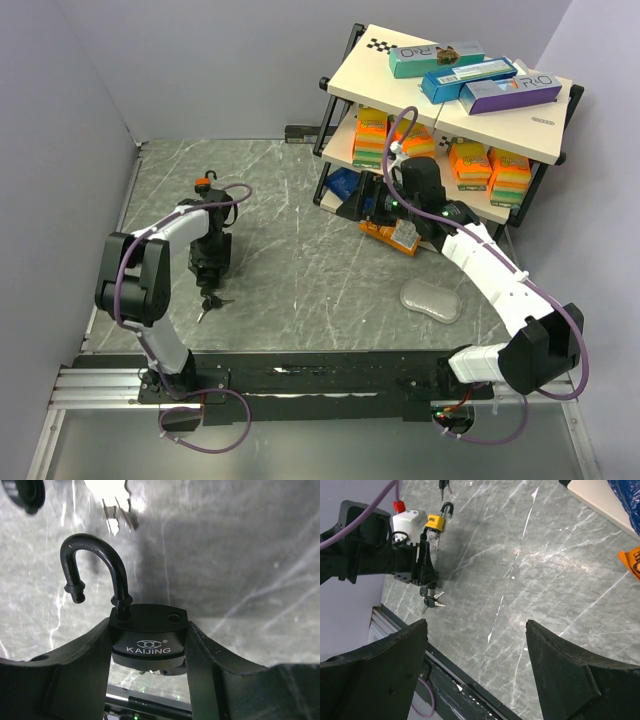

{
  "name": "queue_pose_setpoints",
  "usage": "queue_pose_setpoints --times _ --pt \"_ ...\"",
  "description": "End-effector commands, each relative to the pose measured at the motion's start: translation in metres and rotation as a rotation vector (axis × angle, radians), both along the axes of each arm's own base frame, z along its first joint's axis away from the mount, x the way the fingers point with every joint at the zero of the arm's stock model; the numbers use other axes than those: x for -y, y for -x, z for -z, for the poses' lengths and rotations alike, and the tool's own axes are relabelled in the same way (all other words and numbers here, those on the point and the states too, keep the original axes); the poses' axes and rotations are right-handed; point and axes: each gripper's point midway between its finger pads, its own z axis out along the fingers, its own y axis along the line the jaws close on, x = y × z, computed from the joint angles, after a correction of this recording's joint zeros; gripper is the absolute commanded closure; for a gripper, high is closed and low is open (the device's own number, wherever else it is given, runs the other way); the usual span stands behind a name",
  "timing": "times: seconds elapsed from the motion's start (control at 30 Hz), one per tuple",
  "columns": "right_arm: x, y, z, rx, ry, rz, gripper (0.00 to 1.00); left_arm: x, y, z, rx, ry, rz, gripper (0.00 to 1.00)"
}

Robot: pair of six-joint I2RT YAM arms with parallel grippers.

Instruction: Unlock with the key

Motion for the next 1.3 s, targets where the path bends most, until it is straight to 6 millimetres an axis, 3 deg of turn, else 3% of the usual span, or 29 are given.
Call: queue_pose_setpoints --times 0.0,0.3,0.5,0.67,0.7,0.73,0.9,1.17,1.27 --pt "0.006 -0.001 -0.016 0.055 -0.014 0.006 0.15 -0.008 -0.022 -0.006 0.050 -0.015 0.019 0.99" --pt "0.014 -0.008 -0.016 0.054 -0.011 0.028 0.14 -0.007 -0.016 0.013 -0.032 -0.003 0.007 0.99" --pt "0.018 -0.013 -0.019 0.063 -0.006 0.039 0.14 -0.002 -0.001 0.016 -0.052 0.029 -0.028 0.92" --pt "0.019 -0.015 -0.019 0.063 -0.007 0.037 0.14 -0.002 0.009 0.015 -0.069 0.033 -0.056 0.70" --pt "0.019 -0.016 -0.019 0.061 -0.008 0.038 0.14 -0.002 0.010 0.016 -0.072 0.028 -0.058 0.59" --pt "0.018 -0.016 -0.019 0.061 -0.009 0.036 0.14 -0.003 0.011 0.015 -0.072 0.028 -0.067 0.55" --pt "0.019 -0.015 -0.019 0.063 -0.006 0.036 0.14 0.000 0.003 0.002 -0.033 0.042 -0.078 0.30" --pt "0.025 -0.014 -0.020 0.075 0.009 0.048 0.14 -0.001 -0.023 -0.036 0.106 0.036 -0.101 0.11" --pt "0.029 -0.013 -0.024 0.098 0.012 0.050 0.14 0.002 -0.041 -0.067 0.213 0.057 -0.115 0.06"
